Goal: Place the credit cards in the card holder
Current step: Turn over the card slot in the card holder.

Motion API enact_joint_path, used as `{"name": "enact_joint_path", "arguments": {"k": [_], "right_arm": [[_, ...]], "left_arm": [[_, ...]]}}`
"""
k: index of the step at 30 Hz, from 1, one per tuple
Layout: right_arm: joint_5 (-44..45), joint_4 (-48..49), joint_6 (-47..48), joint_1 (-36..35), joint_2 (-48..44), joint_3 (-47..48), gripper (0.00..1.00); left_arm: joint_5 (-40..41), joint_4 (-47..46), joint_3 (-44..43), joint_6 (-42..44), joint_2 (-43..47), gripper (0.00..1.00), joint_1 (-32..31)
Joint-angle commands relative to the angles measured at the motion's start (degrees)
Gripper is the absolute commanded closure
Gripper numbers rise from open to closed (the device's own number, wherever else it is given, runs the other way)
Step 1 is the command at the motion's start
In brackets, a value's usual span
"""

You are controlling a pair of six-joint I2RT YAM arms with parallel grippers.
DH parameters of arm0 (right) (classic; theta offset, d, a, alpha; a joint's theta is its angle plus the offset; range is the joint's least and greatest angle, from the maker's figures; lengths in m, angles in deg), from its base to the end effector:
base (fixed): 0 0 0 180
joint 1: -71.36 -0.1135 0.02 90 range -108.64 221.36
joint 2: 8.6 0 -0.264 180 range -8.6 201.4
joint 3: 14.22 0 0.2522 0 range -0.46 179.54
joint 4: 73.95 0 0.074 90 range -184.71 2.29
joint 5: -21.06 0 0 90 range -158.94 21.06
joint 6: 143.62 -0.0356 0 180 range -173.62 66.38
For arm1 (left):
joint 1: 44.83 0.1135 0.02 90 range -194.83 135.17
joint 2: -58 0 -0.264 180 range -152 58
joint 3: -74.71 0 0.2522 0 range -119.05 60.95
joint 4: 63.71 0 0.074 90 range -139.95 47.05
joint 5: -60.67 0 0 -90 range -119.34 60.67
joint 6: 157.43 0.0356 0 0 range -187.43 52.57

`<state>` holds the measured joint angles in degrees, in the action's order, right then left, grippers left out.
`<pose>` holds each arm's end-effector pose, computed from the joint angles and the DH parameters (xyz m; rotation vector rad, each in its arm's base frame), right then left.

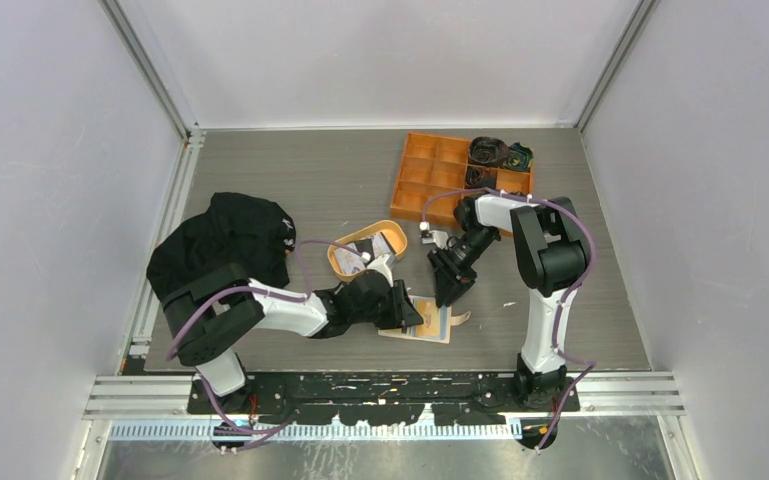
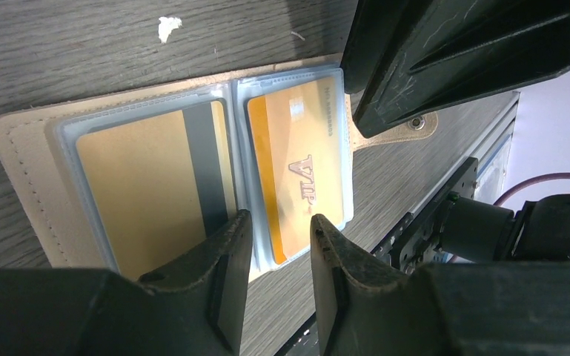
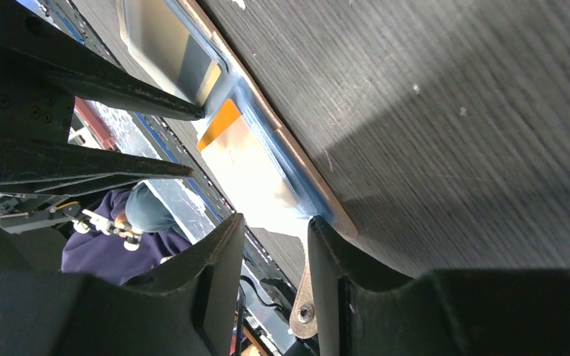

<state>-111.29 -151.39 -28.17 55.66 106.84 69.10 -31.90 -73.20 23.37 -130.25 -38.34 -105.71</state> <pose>0.2952 0.1079 0.1233 0.7725 -2.5658 -1.0711 0.1527 -0.2774 0.1339 -0.0134 2.4869 -1.1554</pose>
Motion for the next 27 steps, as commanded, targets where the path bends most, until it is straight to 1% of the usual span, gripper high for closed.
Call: {"name": "enact_joint_path", "arguments": {"k": [1, 6, 10, 16, 27], "right_arm": [[1.0, 0.5, -1.6, -0.5, 0.2, 1.7, 0.56], [-0.6, 0.4, -1.6, -0.5, 0.2, 2.0, 0.55], [-5.3, -2.4, 0.6, -0.6, 0.3, 3.0, 0.56], [-8.7, -5.1, 2.7, -0.5, 0.4, 4.0, 0.58], [-14.1, -9.8, 6.5, -0.5, 2.4, 6.0, 0.59]], "left_arm": [[0.7, -2.3, 0.6, -0.1, -0.8, 0.65, -0.4], [0.5, -2.8, 0.6, -0.3, -1.2, 0.65, -0.5], [0.3, -3.3, 0.7, -0.4, -1.5, 0.65, -0.5], [0.0, -4.4, 1.3, -0.6, -1.5, 0.64, -0.5], [-1.5, -7.6, 2.0, -0.8, -1.5, 0.52, -0.5]]}}
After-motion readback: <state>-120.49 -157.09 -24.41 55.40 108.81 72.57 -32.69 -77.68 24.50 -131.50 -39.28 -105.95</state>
